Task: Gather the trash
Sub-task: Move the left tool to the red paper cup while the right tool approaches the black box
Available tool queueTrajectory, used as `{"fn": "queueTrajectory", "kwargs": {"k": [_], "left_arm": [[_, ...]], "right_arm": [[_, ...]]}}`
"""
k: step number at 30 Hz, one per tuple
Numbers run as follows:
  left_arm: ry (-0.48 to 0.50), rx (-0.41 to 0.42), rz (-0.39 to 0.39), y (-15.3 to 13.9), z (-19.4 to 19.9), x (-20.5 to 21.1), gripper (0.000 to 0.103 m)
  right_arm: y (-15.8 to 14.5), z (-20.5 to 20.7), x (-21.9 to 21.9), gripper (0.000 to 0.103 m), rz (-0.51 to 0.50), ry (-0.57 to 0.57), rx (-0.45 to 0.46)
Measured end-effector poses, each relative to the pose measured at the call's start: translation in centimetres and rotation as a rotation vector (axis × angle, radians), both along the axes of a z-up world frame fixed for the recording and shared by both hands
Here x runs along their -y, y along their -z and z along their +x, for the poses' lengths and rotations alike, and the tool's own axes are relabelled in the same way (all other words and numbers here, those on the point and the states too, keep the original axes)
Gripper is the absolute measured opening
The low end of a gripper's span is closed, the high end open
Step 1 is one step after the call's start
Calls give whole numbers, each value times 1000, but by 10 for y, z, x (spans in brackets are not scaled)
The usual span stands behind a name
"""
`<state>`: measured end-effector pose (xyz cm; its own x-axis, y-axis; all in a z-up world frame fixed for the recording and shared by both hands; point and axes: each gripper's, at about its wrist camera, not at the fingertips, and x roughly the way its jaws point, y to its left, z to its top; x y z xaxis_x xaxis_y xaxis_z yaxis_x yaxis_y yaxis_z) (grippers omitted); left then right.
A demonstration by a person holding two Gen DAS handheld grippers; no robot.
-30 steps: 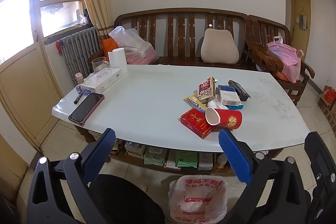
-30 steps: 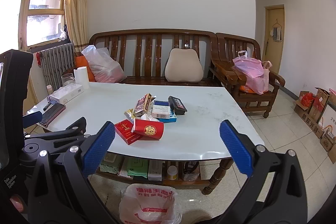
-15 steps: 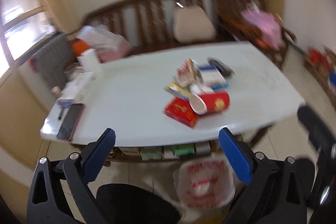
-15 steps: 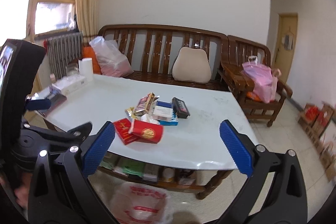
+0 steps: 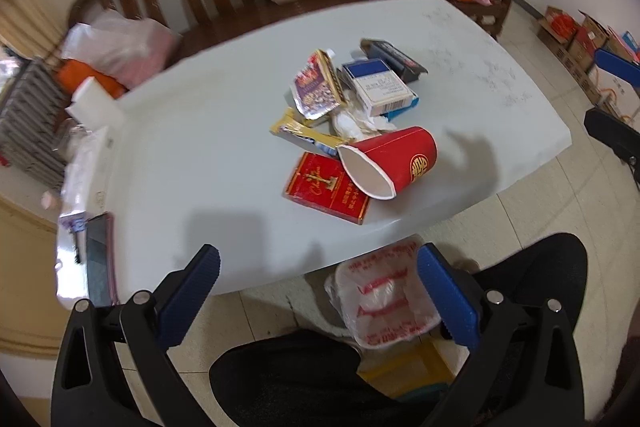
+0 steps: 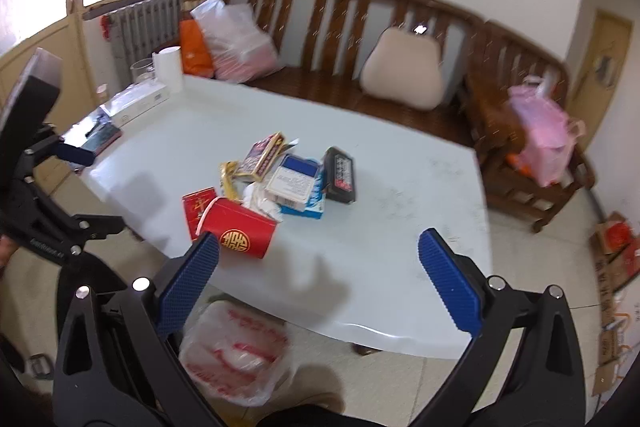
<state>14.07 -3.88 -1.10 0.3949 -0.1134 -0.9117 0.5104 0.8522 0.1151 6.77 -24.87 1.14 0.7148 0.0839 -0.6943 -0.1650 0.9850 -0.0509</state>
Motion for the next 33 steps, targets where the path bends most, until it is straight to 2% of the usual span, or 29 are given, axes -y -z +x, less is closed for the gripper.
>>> {"fn": "queueTrajectory", "kwargs": {"k": [3,5,8,11,14,17,20,25,33], "left_arm": [[-42,-61,-5,6,21,2,97],[-45,-70,-7,7,28,8,97],[29,-90,12,9,36,22,97],[73,-66,47,10,39,33,97],[196,-75,65,14,38,50,96],[282,-55,109,17,38,66,96],[363,-73,120,19,41,80,96],[472,-111,146,27,45,97,96],[572,-168,145,48,61,116,96]], "right_arm": [[-1,13,4,98,-14,-18,-14],[1,20,7,98,-27,-27,-27],[4,33,11,98,-50,-34,-54],[5,46,18,98,-51,-32,-78],[6,64,25,98,-21,-63,-116],[8,87,30,98,2,-83,-151],[9,109,34,98,24,-111,-188],[14,141,37,98,39,-138,-238],[46,187,43,98,109,-157,-362]]}}
